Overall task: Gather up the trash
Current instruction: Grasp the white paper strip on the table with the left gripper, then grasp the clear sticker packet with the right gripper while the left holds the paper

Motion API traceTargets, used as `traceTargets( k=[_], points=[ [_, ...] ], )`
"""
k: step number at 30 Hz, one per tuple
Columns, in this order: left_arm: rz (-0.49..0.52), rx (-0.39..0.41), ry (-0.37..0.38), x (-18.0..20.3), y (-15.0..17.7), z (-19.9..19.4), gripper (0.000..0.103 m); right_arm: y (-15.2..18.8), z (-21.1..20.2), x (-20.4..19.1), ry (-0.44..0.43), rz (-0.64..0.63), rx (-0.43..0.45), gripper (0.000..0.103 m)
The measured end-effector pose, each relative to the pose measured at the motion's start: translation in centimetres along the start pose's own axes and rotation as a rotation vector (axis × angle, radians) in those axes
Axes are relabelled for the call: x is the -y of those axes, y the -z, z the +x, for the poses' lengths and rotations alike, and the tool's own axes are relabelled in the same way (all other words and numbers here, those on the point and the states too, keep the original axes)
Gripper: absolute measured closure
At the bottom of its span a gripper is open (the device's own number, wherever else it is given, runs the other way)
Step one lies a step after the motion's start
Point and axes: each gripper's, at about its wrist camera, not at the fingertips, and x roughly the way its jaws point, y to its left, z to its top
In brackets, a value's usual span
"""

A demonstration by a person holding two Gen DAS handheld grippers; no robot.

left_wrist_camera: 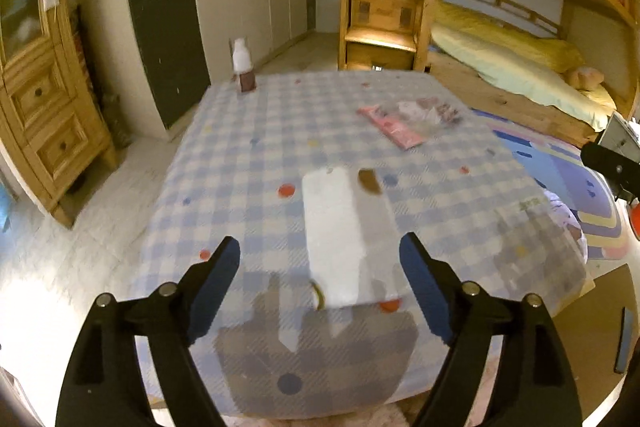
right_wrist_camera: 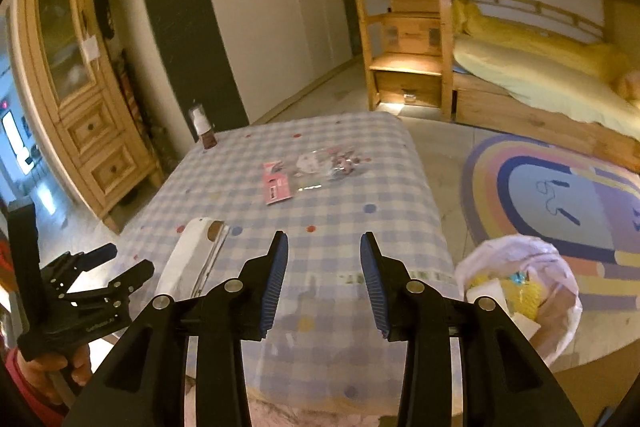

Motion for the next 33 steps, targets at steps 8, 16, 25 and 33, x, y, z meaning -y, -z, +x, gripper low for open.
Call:
traceTargets(
  k=[8, 16, 25, 33],
  points=[
    [-0.006, -0.090, 0.038, 1.3, 0.7, 3.0, 0.023, 0.4, 0.9, -0.9, 0.007, -0.027, -0.022, 0.064],
    [0.027, -0.153, -0.013, 3.1, 1.0, 4.5, 0.034, 0.5, 1.0, -0.6, 0.011, -0.023, -0.024, 0.064],
    [0.045, -0.138, -0.038, 2.6, 1.3, 3.6, 0.090, 0.3, 2.4, -0.9, -0.025, -0.049, -0.047, 0.063],
    [-0.033, -0.053, -0.037, -0.8, -1.6, 2.6, 0.092, -2.5, 8.0, -0.3, -0.032, -0.043, -0.086, 0.049]
  ],
)
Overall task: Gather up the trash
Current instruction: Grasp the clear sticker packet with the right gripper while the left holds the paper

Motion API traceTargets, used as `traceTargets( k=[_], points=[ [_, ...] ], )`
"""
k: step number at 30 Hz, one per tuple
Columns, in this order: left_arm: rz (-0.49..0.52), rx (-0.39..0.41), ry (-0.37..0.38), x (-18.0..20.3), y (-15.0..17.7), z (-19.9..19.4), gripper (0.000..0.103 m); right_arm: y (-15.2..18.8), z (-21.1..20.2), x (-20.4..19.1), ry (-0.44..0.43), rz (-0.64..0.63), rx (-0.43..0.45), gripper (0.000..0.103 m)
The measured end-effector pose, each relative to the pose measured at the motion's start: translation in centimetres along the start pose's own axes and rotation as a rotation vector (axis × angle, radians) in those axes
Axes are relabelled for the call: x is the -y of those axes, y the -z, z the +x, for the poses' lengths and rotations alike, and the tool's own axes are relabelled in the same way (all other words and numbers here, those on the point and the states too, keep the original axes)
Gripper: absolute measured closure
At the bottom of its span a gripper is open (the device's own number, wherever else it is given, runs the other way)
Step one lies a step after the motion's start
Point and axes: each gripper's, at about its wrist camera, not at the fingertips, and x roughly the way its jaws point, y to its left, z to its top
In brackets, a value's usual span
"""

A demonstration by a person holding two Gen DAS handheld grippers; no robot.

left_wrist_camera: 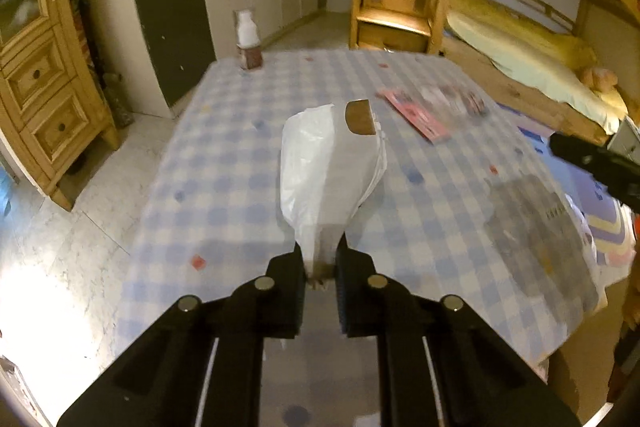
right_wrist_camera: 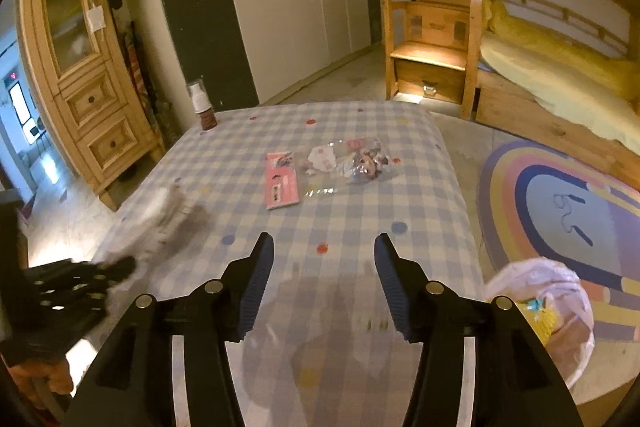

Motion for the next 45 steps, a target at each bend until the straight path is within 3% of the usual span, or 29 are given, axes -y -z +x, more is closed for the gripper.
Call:
traceTargets(
  k=[5, 13, 17, 21, 25, 29, 34, 37, 40, 45],
  points=[
    [-0.026, 0.027, -0.023, -1.4, -1.9, 0.6, 0.092, -1.7, 4.2, -0.2, -0.017, 0.003, -0.053, 0.051],
    [-0.038, 0.020, -0.028, -2.0, -3.2, 2.6, 0.092, -5.5, 9.5, 1.3, 0.131, 0.046, -0.054, 0.051],
    [-0.037, 0.019, -0.026, -1.9, -3.2, 3.0, 0.092, -6.7, 11.7, 2.9, 0.118, 0.079, -0.086, 0.051],
    [-0.035, 0.015, -0.031, -2.1, -3.1, 3.1, 0.092, -6.8, 11.5, 3.4, 0.040, 0.084, -0.107, 0.051],
    [-0.048, 0.015, -0.028, -2.2, -2.9, 2.8, 0.092, -5.9, 10.7, 3.3, -0.025, 0.082, -0.166, 0.068],
    [-0.048, 0.017, -0.026, -2.2, -2.4, 2.1, 0.092, -3.1, 8.0, 1.5, -0.066, 0.046, -0.189, 0.069],
    [-0.053, 0.022, -0.034, -2.6, -1.7, 1.3, 0.092, -4.3, 6.2, 1.4, 0.005, 0.018, -0.095, 0.069],
    [-0.058, 0.034, -0.038, -2.7, -1.8, 1.0, 0.092, -5.6, 6.7, 2.4, 0.045, 0.039, -0.061, 0.076],
    [-0.054, 0.040, -0.037, -2.5, -2.1, 1.1, 0.092, -7.0, 9.1, 3.3, 0.080, 0.057, -0.085, 0.090],
    [-0.041, 0.029, -0.039, -2.2, -2.2, 1.7, 0.092, -6.8, 11.7, 5.2, 0.080, 0.102, -0.174, 0.092]
  ],
)
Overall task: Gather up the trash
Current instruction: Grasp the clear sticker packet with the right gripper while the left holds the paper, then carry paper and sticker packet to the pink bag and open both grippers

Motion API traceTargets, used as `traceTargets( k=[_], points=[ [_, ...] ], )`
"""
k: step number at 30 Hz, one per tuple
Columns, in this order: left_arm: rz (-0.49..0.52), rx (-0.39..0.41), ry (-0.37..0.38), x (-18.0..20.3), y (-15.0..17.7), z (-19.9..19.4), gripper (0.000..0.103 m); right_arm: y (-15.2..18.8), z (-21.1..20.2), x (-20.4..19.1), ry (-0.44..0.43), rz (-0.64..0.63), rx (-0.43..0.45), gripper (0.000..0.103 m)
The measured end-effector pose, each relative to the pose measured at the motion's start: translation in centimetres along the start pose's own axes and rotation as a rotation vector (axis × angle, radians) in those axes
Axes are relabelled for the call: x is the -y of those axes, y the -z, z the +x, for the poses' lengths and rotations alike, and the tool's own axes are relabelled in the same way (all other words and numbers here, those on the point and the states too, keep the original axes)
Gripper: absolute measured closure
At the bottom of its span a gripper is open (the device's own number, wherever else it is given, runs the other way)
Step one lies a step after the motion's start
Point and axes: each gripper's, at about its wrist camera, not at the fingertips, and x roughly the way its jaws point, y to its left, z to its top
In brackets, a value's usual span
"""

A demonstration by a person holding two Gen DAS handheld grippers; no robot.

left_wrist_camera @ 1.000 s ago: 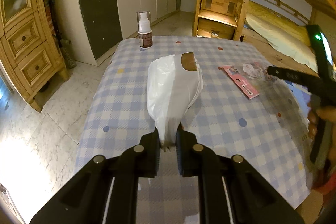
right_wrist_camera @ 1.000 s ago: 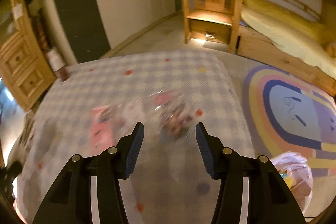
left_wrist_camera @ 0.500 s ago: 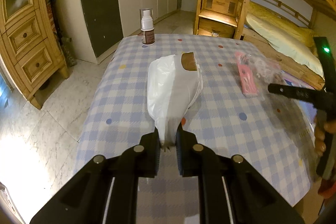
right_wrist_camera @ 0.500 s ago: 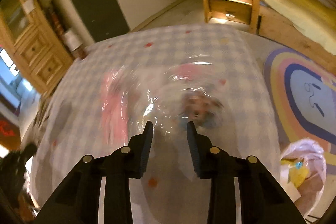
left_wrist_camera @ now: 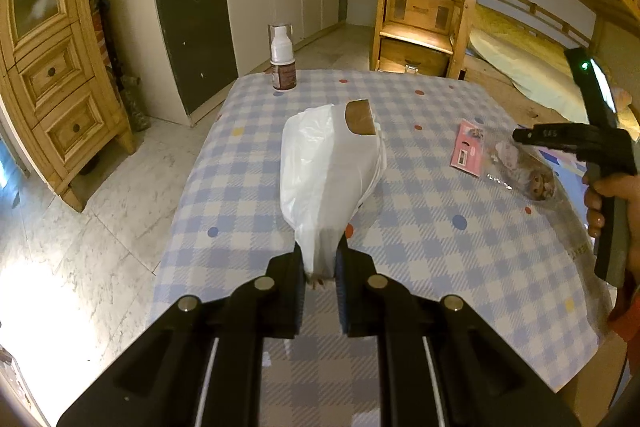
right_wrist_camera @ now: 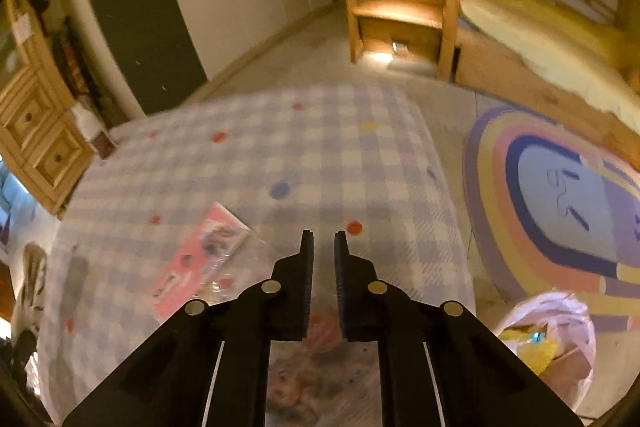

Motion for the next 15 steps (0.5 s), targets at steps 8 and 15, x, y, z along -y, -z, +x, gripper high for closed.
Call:
traceTargets(
  k=[8, 15],
  points=[
    [0.018, -0.007, 0.014, 0.5, 0.8, -0.8, 0.092, 5.5, -3.8, -0.8, -0.113, -0.022, -0.039, 0.092],
    [0.027, -0.016, 0.015, 0.4, 2.7, -2.2, 0.092, 9.8, -8.3, -3.3, -0.117, -0.072, 0.025, 0.090]
  ],
)
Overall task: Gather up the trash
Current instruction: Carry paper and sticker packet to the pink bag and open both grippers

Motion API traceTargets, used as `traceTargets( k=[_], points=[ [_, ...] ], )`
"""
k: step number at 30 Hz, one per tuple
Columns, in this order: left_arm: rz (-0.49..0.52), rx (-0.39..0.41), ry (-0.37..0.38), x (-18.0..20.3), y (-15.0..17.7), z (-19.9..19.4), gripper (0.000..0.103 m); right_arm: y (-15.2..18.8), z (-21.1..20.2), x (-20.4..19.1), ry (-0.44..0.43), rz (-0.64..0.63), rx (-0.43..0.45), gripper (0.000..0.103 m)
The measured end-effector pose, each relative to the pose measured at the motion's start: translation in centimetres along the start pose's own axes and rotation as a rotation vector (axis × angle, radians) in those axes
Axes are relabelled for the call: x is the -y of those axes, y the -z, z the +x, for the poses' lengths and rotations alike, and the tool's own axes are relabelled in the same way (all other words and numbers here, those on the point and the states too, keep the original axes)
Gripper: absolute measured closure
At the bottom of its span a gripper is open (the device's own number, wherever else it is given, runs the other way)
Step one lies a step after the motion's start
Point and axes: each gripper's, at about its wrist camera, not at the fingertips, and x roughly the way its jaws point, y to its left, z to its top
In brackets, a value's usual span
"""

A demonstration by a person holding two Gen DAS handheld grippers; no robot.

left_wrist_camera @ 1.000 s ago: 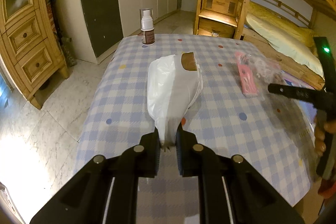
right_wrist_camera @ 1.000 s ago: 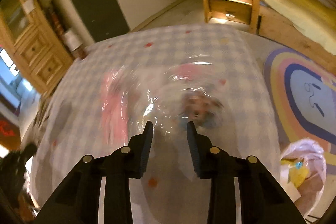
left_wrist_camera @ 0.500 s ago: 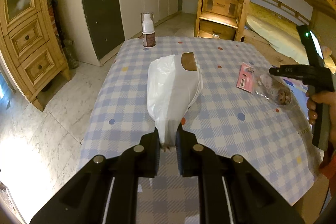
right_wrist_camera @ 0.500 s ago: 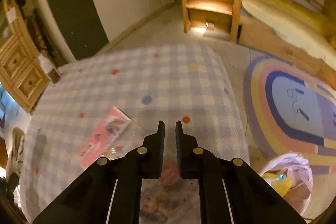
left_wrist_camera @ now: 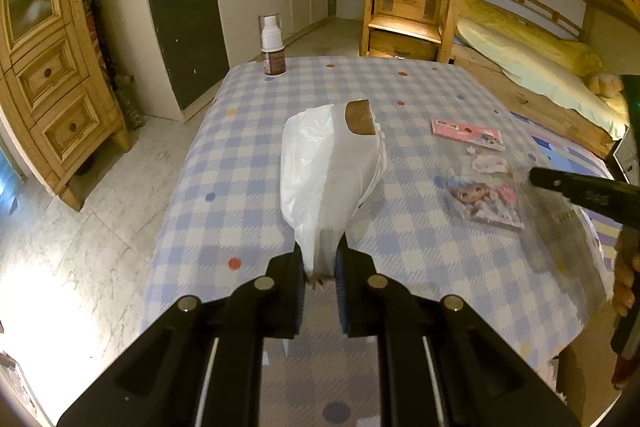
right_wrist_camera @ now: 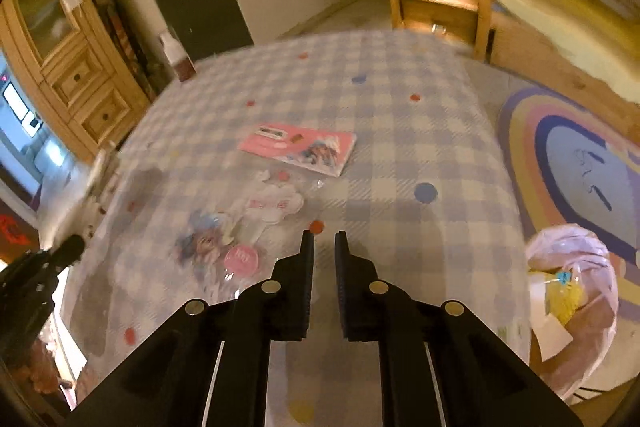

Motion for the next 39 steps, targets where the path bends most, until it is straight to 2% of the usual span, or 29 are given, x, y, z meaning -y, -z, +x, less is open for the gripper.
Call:
traceTargets(
  k=[3, 8, 11, 12, 13, 14, 15, 16, 23, 28, 32, 33, 35, 36, 39],
  points=[
    [-0.015, 0.003, -0.010, -0.5, 0.5, -0.5, 0.092, 0.7, -0.5, -1.7, -0.007, -0.001, 0.009, 0.072],
    [-0.029, 0.006, -0.014, -1.1, 0.8, -1.1, 0.092, 0.4, 1.0, -3.9, 0.003, 0.016, 0.019, 0.034],
    [-0.032, 0.009, -0.014, -1.3, 0.8, -1.4, 0.092, 0.3, 2.6, -4.7, 0.058, 0.037, 0.003, 0.033],
    [-0.032, 0.012, -0.011, -1.3, 0.8, -1.6, 0.092, 0.4, 3.1, -4.9, 0.070, 0.032, -0.003, 0.035],
    [-0.031, 0.016, -0.009, -1.2, 0.8, -1.7, 0.092, 0.7, 3.0, -5.3, 0.085, 0.010, 0.010, 0.042],
    [-0.030, 0.018, -0.009, -1.2, 0.8, -1.8, 0.092, 0.8, 2.8, -5.5, 0.102, -0.006, 0.011, 0.065],
    [-0.032, 0.021, -0.007, -1.2, 0.9, -2.0, 0.092, 0.9, 2.6, -5.2, 0.065, 0.008, 0.003, 0.078],
    [-0.034, 0.022, -0.004, -1.3, 1.0, -2.1, 0.092, 1.0, 2.2, -4.9, 0.043, 0.022, 0.005, 0.099],
    [-0.014, 0.038, 0.044, 0.3, 0.9, -3.1, 0.092, 1.2, -4.6, -2.6, 0.012, 0.017, 0.136, 0.103],
    [0.031, 0.060, 0.106, 3.7, 0.3, -4.0, 0.092, 1.8, -8.6, 0.2, 0.067, 0.057, 0.195, 0.103],
    [0.093, 0.075, 0.166, 8.0, -0.3, -4.4, 0.092, 3.2, -10.8, 4.2, 0.212, 0.109, 0.217, 0.103],
    [0.117, 0.083, 0.187, 9.4, -0.5, -4.5, 0.092, 4.0, -11.5, 6.5, 0.266, 0.144, 0.215, 0.103],
    [0.157, 0.091, 0.217, 11.7, -0.6, -4.5, 0.092, 4.8, -11.8, 8.7, 0.318, 0.177, 0.206, 0.103],
    [0.174, 0.091, 0.234, 12.8, -0.7, -4.5, 0.092, 5.7, -12.1, 11.0, 0.380, 0.209, 0.194, 0.103],
    [0.242, 0.092, 0.273, 16.9, -0.9, -4.3, 0.092, 7.1, -11.9, 14.7, 0.435, 0.272, 0.168, 0.103]
  ],
)
